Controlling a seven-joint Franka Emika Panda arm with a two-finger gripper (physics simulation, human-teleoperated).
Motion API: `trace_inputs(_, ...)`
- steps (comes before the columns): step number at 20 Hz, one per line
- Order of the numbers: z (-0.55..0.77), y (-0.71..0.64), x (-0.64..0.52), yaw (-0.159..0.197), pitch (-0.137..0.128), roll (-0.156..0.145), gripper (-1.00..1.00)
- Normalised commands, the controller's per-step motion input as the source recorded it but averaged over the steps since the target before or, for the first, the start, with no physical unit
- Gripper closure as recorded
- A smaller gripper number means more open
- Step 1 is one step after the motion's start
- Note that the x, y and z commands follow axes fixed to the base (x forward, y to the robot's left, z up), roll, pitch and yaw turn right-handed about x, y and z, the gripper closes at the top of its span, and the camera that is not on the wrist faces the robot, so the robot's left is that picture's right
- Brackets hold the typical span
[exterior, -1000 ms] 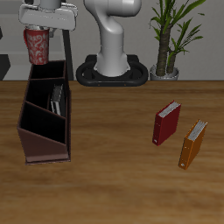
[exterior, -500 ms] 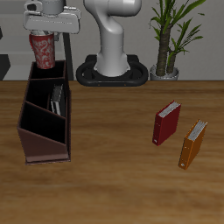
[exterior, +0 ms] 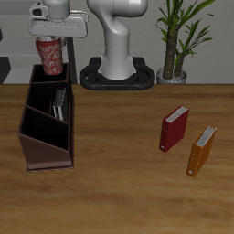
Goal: Place the striped book into the right desk caddy's front compartment and place the red mug into the right desk caddy's right compartment
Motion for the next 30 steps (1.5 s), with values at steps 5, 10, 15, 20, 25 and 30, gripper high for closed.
trace_inputs(5,-0.15,0.05,0.0,-0.025,0.001,0.027,1.0)
trace_inputs(10,-0.14,-0.04,0.01,-0.036,0.01,-0.002,1.0)
trace_inputs(15,-0.07,0.01,0.01,-0.023,-0.005,-0.002,1.0)
trace_inputs(20,-0.09,-0.08,-0.03,-0.03,0.002,-0.005,1.0)
trace_inputs(25,-0.09,-0.06,-0.03,-0.031,-0.004,0.0,1.0)
trace_inputs(30,-0.09,-0.07,0.0,-0.021,0.001,-0.015,1.0)
